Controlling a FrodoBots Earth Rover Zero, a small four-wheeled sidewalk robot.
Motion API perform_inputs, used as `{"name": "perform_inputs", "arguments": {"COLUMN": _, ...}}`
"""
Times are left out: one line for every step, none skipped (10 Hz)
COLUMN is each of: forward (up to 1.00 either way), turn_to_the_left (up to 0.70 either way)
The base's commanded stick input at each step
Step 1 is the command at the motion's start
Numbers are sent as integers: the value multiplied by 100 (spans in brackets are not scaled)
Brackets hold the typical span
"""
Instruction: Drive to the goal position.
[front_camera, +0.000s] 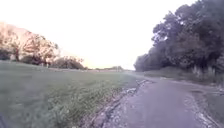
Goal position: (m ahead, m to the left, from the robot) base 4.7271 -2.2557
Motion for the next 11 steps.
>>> {"name": "perform_inputs", "arguments": {"forward": 0, "turn_to_the_left": -16}}
{"name": "perform_inputs", "arguments": {"forward": 0, "turn_to_the_left": 0}}
{"name": "perform_inputs", "arguments": {"forward": 0, "turn_to_the_left": 0}}
{"name": "perform_inputs", "arguments": {"forward": 0, "turn_to_the_left": 0}}
{"name": "perform_inputs", "arguments": {"forward": 0, "turn_to_the_left": 0}}
{"name": "perform_inputs", "arguments": {"forward": 0, "turn_to_the_left": 0}}
{"name": "perform_inputs", "arguments": {"forward": 0, "turn_to_the_left": 0}}
{"name": "perform_inputs", "arguments": {"forward": 0, "turn_to_the_left": 0}}
{"name": "perform_inputs", "arguments": {"forward": 0, "turn_to_the_left": 0}}
{"name": "perform_inputs", "arguments": {"forward": 0, "turn_to_the_left": 0}}
{"name": "perform_inputs", "arguments": {"forward": 0, "turn_to_the_left": -70}}
